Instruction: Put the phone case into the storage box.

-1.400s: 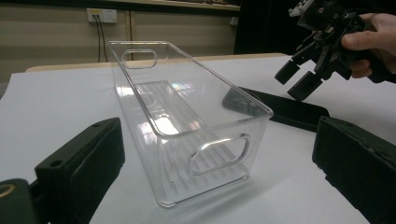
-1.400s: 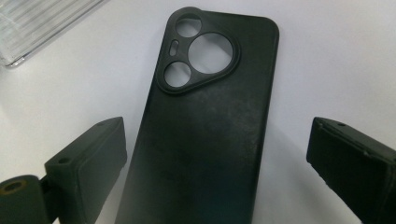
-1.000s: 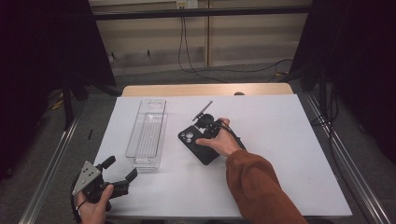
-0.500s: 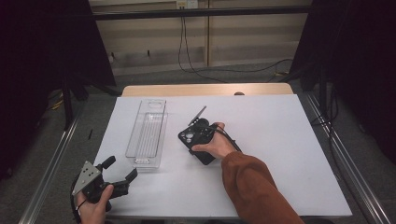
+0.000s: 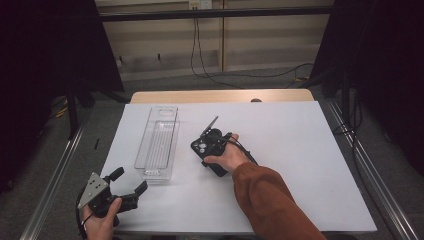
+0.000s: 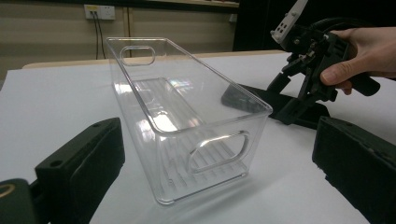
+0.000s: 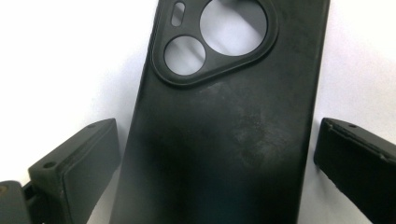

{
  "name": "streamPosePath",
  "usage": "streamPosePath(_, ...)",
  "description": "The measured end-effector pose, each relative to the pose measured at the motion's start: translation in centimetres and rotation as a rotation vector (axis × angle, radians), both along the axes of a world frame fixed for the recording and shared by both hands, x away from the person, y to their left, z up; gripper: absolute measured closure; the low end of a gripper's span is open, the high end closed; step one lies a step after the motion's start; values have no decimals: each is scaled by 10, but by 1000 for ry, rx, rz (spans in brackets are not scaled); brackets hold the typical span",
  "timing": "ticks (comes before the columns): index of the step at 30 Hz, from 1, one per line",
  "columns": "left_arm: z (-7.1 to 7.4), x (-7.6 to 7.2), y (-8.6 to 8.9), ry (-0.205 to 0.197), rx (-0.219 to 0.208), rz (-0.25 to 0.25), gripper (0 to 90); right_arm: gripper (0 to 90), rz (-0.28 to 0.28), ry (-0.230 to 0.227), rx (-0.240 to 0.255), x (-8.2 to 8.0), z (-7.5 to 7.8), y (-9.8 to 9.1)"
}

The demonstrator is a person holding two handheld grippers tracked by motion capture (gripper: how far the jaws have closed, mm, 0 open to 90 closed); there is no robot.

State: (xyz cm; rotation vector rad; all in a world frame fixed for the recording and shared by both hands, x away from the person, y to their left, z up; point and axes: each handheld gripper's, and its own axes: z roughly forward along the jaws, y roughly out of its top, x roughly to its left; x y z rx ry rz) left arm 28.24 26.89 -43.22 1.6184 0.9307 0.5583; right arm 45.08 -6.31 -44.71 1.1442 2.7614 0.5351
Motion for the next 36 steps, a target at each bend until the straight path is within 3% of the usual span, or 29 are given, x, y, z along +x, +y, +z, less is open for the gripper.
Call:
streamPosePath(19, 0, 1, 0, -1, 8, -10, 24, 134, -22, -1, 6, 1, 5, -4)
streamPosePath(29, 0, 1, 0, 4, 6, -6, 24, 148, -16, -5, 22, 2, 6, -7)
streamPosePath(36, -1, 1, 0, 5, 3, -5, 24, 149, -12, -35, 39, 2, 10, -10)
